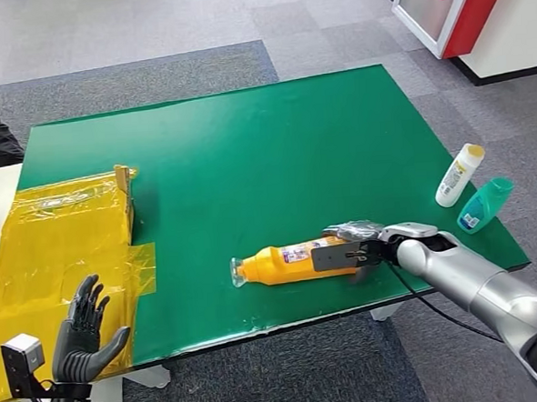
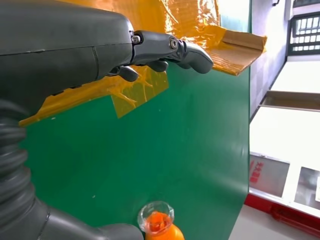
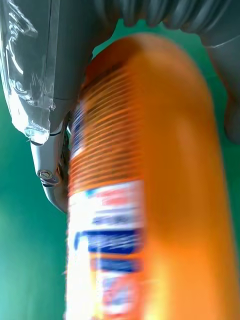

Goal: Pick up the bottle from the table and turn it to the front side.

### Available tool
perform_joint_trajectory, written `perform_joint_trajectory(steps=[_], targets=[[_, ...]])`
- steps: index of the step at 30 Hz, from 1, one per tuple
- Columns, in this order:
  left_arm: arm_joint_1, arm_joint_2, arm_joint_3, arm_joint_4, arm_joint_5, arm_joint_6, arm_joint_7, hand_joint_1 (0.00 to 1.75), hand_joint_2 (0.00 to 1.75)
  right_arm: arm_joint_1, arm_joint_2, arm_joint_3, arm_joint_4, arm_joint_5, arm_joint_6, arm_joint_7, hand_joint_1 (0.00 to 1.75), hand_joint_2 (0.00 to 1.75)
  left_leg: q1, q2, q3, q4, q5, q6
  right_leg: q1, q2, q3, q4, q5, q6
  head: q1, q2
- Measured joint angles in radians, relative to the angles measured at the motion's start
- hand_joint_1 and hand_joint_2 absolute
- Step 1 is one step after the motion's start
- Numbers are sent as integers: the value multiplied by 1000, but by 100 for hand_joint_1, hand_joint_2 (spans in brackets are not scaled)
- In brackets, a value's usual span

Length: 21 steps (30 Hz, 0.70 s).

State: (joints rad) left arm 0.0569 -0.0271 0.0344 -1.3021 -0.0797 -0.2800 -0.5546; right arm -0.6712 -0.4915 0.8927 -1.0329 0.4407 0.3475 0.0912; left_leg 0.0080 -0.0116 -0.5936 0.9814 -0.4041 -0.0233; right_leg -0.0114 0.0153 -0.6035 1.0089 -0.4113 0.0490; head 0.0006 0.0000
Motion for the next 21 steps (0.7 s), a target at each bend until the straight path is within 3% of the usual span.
perform_joint_trajectory(steps=[1,3,5,7,21], targets=[[-1,0,0,0,0,0,0,0,175,2,10,-6,7,5,-5,3,0,175,0,0,0,0,0,0,0,0,0,0,0,0,0,0],[-3,0,-2,0,0,0,1,0,175,6,32,-18,22,17,-16,13,38,175,0,0,0,0,0,0,0,0,0,0,0,0,0,0],[-4,0,-3,0,0,1,4,0,175,7,55,-31,37,33,-24,22,126,175,0,0,0,0,0,0,0,0,0,0,0,0,0,0],[-5,0,-5,0,0,2,6,0,175,7,73,-45,48,50,-28,28,175,175,0,0,0,0,0,0,0,0,0,0,0,0,0,0],[-1,0,-6,1,0,8,7,0,175,17,93,-101,46,129,-57,20,175,175,0,0,0,0,1,0,0,0,0,0,1,0,0,0]])
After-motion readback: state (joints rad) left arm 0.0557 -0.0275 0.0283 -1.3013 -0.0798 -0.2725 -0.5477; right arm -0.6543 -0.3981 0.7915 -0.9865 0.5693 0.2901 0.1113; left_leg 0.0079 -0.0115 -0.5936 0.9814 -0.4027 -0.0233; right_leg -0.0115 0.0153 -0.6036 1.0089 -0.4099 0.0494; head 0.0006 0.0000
